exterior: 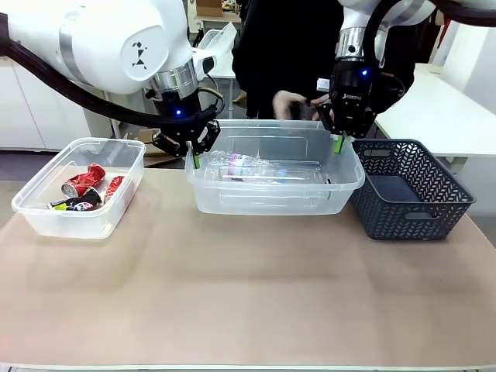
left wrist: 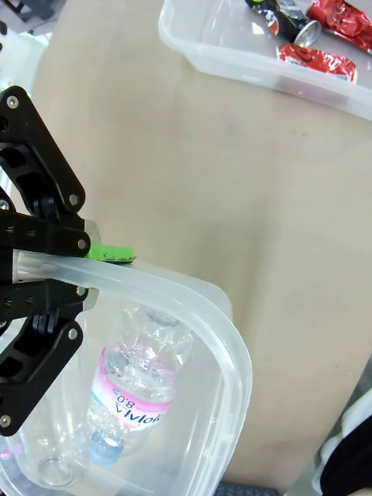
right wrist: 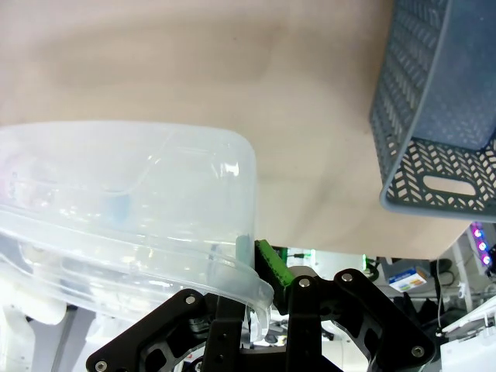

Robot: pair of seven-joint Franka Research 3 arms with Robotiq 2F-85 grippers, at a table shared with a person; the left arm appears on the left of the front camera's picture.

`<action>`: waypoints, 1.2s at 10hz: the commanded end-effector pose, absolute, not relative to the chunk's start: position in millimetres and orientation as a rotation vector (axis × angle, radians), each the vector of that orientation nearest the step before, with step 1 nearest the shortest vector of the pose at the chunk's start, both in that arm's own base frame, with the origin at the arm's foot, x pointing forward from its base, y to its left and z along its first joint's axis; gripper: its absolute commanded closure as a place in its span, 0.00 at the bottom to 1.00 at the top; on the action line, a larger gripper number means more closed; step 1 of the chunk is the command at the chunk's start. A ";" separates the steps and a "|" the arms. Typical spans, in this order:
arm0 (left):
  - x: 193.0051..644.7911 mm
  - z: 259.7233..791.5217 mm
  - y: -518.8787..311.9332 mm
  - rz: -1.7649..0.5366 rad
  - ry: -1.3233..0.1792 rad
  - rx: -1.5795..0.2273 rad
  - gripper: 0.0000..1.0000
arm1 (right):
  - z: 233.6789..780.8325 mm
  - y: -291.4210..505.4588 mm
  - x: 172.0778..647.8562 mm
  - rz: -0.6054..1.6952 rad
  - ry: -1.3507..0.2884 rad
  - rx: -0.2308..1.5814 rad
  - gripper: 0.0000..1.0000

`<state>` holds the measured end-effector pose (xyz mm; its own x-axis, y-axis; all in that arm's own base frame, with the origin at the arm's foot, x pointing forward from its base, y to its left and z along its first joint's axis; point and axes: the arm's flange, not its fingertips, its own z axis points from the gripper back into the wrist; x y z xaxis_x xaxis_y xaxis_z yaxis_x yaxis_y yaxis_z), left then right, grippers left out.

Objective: Sort the waste into each basket.
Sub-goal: Offer the picked Organizing box to the human.

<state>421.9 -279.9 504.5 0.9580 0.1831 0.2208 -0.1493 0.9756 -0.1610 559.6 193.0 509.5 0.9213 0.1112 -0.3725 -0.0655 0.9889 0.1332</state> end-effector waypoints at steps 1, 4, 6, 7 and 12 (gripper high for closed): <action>425.8 505.6 -276.5 0.190 -0.254 -0.144 0.96 | 511.8 193.1 551.7 0.093 0.387 0.126 0.94; 425.8 505.6 -276.5 0.190 -0.254 -0.144 0.96 | 511.8 193.1 551.7 0.093 0.387 0.126 0.94; 425.8 505.6 -276.5 0.190 -0.254 -0.144 0.96 | 511.8 193.1 551.7 0.093 0.387 0.126 0.94; 425.8 505.6 -276.5 0.190 -0.254 -0.144 0.96 | 511.8 193.1 551.7 0.093 0.387 0.126 0.94; 425.8 505.6 -276.5 0.190 -0.254 -0.144 0.96 | 511.8 193.1 551.7 0.093 0.387 0.126 0.94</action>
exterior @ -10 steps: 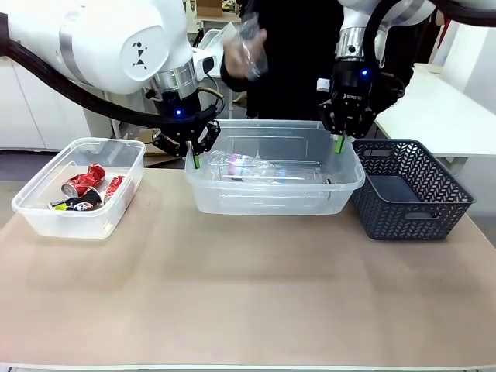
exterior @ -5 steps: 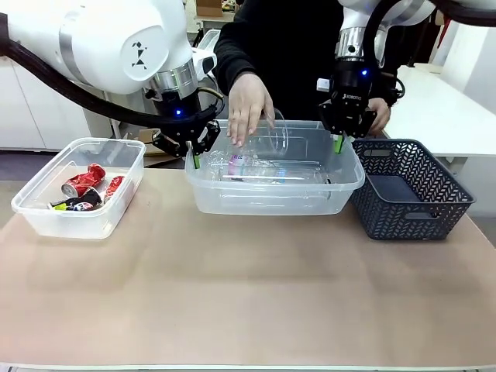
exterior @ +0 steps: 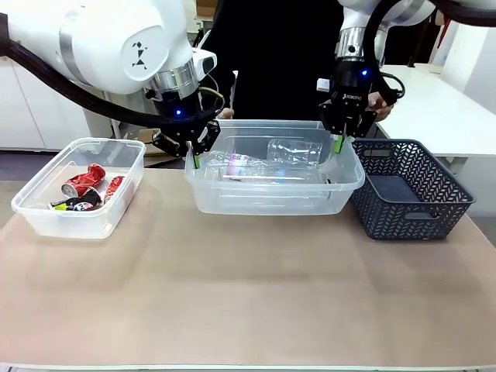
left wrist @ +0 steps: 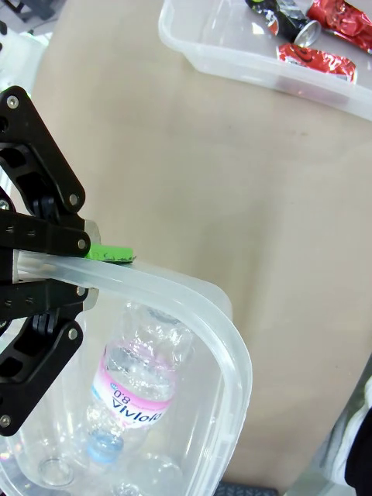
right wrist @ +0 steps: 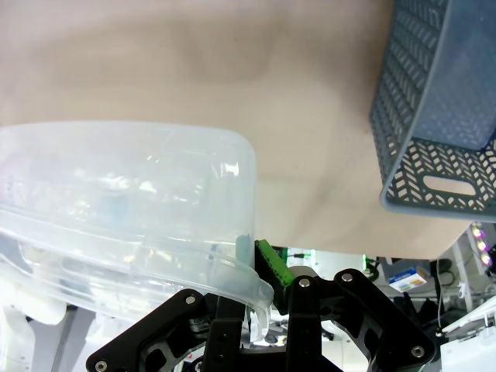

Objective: Sort the waste into each basket.
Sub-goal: Offer the picked Organizing box to the human.

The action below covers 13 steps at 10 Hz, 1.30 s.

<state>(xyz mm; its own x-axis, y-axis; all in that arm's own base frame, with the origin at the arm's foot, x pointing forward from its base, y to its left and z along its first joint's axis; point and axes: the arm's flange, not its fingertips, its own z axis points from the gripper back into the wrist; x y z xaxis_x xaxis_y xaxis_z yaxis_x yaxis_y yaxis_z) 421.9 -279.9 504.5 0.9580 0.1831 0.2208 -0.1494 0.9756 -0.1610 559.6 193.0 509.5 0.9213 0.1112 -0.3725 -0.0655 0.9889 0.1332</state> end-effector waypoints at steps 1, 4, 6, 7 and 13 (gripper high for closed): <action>425.8 505.6 -276.5 0.190 -0.254 -0.144 0.96 | 511.8 193.1 551.7 0.093 0.387 0.126 0.94; 425.8 505.6 -276.5 0.190 -0.254 -0.144 0.96 | 511.8 193.1 551.7 0.093 0.387 0.126 0.94; 425.8 505.6 -276.5 0.190 -0.254 -0.144 0.96 | 511.8 193.1 551.7 0.093 0.387 0.126 0.94; 425.8 505.6 -276.5 0.190 -0.254 -0.144 0.96 | 511.8 193.1 551.7 0.093 0.387 0.126 0.94; 496.3 512.3 -278.2 0.253 -0.268 -0.103 0.96 | 537.8 197.7 648.7 0.186 0.360 0.043 0.94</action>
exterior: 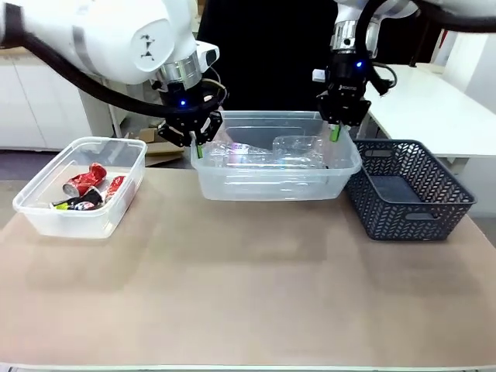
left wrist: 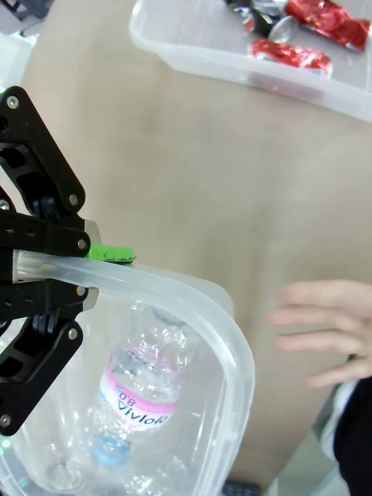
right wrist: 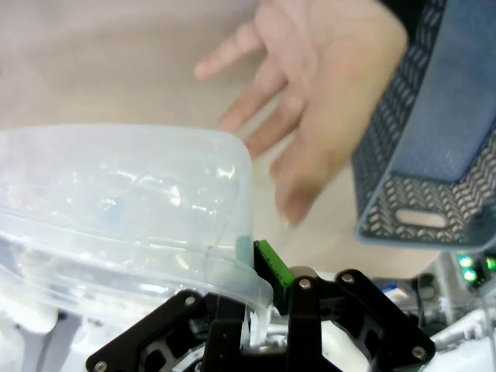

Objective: Sort the waste into each basket.
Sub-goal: Offer the picked Organizing box to the human.

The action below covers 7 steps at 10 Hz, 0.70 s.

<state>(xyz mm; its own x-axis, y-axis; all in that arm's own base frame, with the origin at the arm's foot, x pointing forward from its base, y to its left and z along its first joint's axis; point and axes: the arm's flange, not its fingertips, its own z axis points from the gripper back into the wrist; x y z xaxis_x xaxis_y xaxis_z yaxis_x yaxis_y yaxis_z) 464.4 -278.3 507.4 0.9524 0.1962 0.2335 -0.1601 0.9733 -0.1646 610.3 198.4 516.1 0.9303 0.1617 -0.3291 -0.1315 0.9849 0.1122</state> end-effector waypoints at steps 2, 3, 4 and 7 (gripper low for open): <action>532.1 507.0 -271.5 0.269 -0.249 -0.119 0.96 | 533.5 202.5 677.4 0.167 0.411 0.033 0.94; 543.1 502.8 -266.9 0.284 -0.242 -0.126 0.96 | 528.1 202.7 683.9 0.156 0.414 0.045 0.94; 548.2 496.5 -264.7 0.290 -0.224 -0.136 0.96 | 523.4 200.8 685.6 0.134 0.407 0.056 0.94; 551.9 488.3 -265.1 0.298 -0.205 -0.157 0.96 | 520.5 199.8 686.3 0.135 0.406 0.068 0.94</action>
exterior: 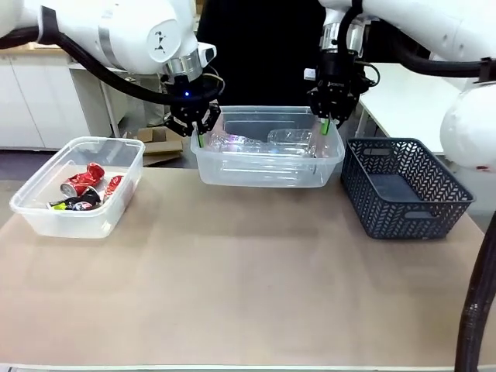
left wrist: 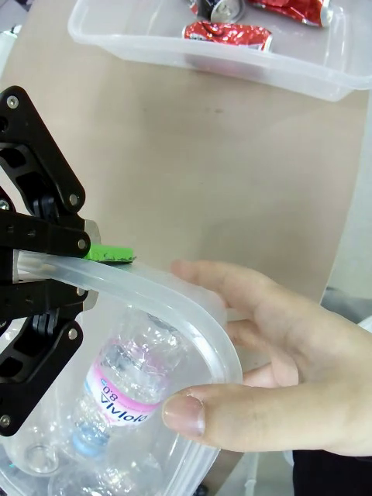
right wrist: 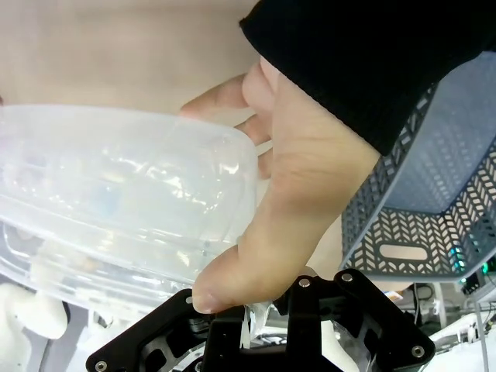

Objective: Sort the waste into each basket.
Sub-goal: Offer the picked Organizing box to the human, then release the Organizing box you were holding.

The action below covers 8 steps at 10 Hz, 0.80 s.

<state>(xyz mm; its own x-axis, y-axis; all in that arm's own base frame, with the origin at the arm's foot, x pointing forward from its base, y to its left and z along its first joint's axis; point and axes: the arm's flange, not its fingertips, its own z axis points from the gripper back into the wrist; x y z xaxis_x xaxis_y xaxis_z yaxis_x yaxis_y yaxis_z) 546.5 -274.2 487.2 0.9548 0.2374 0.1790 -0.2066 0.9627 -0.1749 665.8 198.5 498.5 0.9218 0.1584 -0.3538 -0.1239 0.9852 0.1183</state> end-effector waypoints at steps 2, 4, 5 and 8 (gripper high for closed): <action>551.9 487.5 -266.0 0.301 -0.201 -0.157 0.96 | 519.1 199.4 687.2 0.133 0.408 0.067 0.94; 552.9 486.4 -265.8 0.301 -0.195 -0.157 0.96 | 517.9 198.2 687.9 0.131 0.423 0.074 0.94; 546.0 487.5 -275.3 0.229 -0.198 -0.160 0.96 | 499.4 196.8 667.4 0.142 0.374 0.095 0.94; 546.0 487.5 -275.3 0.229 -0.198 -0.160 0.96 | 499.4 196.8 667.4 0.142 0.374 0.095 0.94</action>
